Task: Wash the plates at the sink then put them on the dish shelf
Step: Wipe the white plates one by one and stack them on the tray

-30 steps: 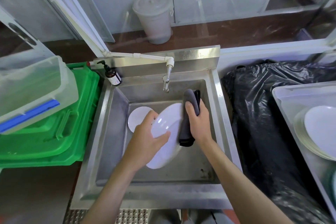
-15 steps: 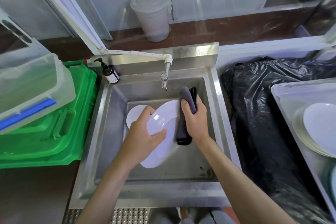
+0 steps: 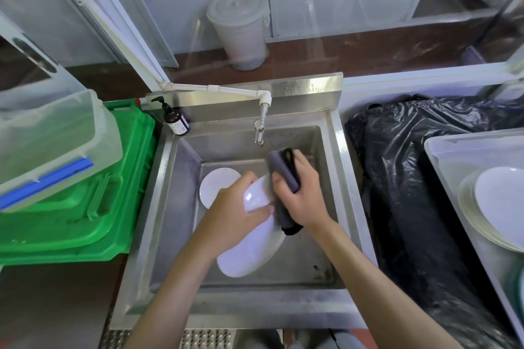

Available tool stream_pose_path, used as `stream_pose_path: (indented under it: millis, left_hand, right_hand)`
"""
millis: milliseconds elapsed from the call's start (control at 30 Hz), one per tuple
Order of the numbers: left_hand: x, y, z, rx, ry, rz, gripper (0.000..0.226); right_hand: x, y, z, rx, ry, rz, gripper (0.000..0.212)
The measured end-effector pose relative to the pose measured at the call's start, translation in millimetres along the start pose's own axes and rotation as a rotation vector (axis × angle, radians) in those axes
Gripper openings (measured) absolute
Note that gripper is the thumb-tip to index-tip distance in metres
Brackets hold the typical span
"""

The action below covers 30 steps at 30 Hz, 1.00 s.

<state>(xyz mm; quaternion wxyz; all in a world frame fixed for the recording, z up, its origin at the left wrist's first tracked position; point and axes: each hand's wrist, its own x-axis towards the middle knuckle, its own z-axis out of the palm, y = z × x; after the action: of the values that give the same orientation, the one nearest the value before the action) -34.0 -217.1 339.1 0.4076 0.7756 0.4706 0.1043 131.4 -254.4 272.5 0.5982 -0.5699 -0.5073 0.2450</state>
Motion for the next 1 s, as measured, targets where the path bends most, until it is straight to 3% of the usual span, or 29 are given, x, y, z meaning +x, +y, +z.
stream_pose_path:
  millis: [67, 167, 300, 467, 667, 833, 1000]
  left_hand:
    - [0, 0, 8, 0.022, 0.003, -0.009, 0.026]
    - [-4, -9, 15, -0.040, 0.069, -0.043, 0.028]
    - [-3, -15, 7, -0.271, 0.230, -0.074, 0.029]
    - [1, -16, 11, -0.402, 0.332, -0.142, 0.023]
    - [11, -24, 8, -0.709, 0.602, -0.385, 0.017]
    - [31, -12, 13, -0.858, 0.741, -0.486, 0.016]
    - [39, 7, 34, -0.889, 0.693, -0.509, 0.022]
  right_hand:
    - [0, -3, 6, -0.082, -0.072, -0.089, 0.006]
    - [-3, 7, 10, -0.005, 0.061, 0.167, 0.010]
    - [-6, 27, 4, 0.080, 0.079, 0.581, 0.014]
    - [-13, 43, 8, 0.106, 0.047, 0.753, 0.032]
    - [-25, 43, 11, 0.233, 0.016, 0.912, 0.029]
    - [-46, 30, 28, 0.167, 0.070, 0.851, 0.020]
    - [-52, -3, 44, 0.052, -0.024, 0.609, 0.026]
